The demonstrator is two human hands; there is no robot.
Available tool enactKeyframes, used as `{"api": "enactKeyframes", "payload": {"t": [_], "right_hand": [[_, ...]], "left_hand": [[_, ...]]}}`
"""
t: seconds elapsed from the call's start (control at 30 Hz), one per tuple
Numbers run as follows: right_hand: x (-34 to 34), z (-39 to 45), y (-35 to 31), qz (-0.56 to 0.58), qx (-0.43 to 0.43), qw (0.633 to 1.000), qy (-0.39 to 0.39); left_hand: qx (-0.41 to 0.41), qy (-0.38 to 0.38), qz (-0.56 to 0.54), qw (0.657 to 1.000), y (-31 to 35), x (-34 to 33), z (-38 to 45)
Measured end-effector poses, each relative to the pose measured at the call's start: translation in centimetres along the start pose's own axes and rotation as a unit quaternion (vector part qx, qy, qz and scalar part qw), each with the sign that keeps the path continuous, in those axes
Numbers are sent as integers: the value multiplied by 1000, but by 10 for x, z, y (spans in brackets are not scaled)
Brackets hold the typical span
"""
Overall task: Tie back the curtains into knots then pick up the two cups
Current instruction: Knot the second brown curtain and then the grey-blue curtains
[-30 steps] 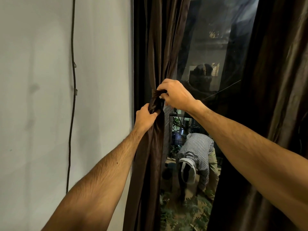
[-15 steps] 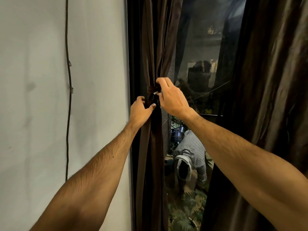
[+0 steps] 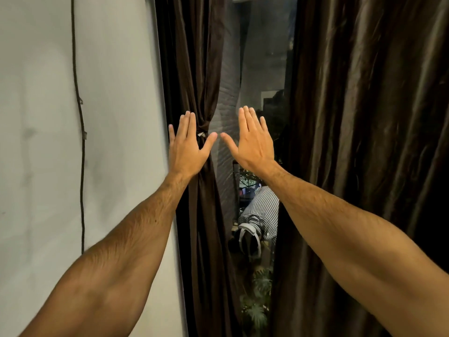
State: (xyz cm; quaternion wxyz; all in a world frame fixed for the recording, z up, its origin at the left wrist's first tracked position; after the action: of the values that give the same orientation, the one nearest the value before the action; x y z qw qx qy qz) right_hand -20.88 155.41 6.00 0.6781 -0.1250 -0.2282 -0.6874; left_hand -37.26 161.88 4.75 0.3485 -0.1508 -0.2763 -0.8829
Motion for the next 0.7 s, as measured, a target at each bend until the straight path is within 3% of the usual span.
{"api": "enactKeyframes", "payload": {"t": [0.27,0.7], "right_hand": [[62,-33,35,-88,-28,996,-18],[163,-109,54,-208,-106,972,-17]], "left_hand": [[-74,-9,8,997,62,7,-17],[-167,-69,-80,980,135,3,-57]]}}
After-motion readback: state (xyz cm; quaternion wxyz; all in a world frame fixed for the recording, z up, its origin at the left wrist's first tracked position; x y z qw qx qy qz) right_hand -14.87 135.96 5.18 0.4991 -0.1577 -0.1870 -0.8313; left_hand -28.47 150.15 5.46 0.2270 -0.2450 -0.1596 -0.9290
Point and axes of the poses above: each hand's wrist, its own z-axis towards the middle knuckle, its own x-axis out of the back of the hand, y = z × x, the point moved 10 cm from there along z, towards the middle knuckle, and after that the axes turned 10 degrees about x, right-handed, at the moved point
